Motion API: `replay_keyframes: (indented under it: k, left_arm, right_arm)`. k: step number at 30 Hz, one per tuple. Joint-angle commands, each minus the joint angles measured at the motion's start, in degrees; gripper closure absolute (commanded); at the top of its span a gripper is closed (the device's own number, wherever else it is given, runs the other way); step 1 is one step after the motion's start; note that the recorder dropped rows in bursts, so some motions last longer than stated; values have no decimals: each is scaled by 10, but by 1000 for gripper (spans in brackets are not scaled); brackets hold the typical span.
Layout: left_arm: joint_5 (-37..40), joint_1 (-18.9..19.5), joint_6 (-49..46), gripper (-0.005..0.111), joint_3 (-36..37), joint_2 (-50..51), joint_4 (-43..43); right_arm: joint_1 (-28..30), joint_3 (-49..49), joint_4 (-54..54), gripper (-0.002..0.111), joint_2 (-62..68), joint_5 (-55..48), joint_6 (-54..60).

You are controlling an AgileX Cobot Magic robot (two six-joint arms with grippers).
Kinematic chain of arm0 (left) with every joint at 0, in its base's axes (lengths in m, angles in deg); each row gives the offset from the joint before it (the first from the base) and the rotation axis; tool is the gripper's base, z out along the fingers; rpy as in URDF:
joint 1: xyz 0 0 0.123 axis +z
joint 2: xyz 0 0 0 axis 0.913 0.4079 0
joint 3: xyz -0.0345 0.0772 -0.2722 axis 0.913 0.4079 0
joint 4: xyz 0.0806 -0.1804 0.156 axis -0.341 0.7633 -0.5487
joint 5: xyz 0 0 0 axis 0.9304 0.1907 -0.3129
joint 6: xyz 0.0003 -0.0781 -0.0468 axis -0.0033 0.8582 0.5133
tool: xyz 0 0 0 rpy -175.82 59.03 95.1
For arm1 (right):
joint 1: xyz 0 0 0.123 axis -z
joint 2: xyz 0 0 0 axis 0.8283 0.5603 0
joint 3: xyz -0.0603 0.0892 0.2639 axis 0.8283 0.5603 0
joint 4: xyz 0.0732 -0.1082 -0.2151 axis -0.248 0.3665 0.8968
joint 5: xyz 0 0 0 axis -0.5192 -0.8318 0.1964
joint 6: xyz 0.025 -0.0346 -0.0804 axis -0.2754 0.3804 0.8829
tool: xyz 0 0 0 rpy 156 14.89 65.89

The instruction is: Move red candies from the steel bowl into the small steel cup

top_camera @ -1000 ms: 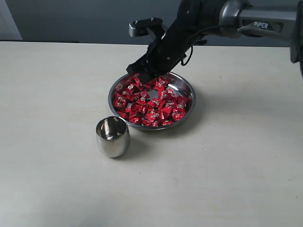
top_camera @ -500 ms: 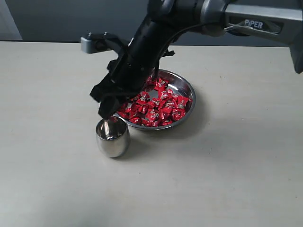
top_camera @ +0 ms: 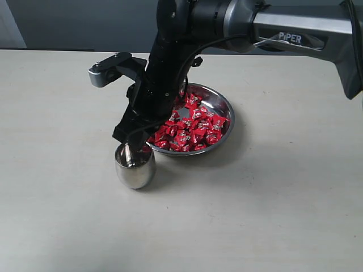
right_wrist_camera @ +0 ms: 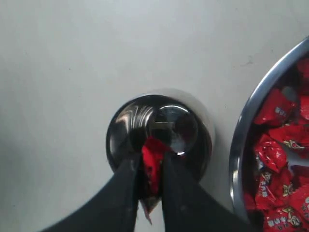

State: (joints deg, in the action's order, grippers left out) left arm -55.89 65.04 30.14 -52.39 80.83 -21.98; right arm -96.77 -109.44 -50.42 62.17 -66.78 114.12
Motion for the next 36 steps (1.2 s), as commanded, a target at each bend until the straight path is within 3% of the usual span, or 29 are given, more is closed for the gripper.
replay_keyframes:
  k: [1, 3, 9, 15, 18, 26, 31, 36]
  left_arm:
    - [-3, -4, 2, 106, 1, -3, 0]
    - [-3, -4, 2, 106, 1, -3, 0]
    - [-3, -4, 2, 106, 1, -3, 0]
    - [-3, -4, 2, 106, 1, -3, 0]
    - [-3, -4, 2, 106, 1, -3, 0]
    - [-3, -4, 2, 106, 1, -3, 0]
    - [-3, -4, 2, 106, 1, -3, 0]
    - [-3, -4, 2, 106, 1, -3, 0]
  right_arm:
    - [-2, -1, 3, 74, -7, 2, 13]
    - [-2, -1, 3, 68, -7, 4, 13]
    - [-2, -4, 27, 68, -7, 7, 13]
    - [4, -24, 217, 68, -8, 20, -130]
    - [18, -24, 258, 68, -8, 25, -174]
    - [47, -24, 248, 76, -4, 30, -183]
    - [51, -24, 249, 55, 22, 20, -182]
    - [51, -24, 249, 58, 52, 25, -182]
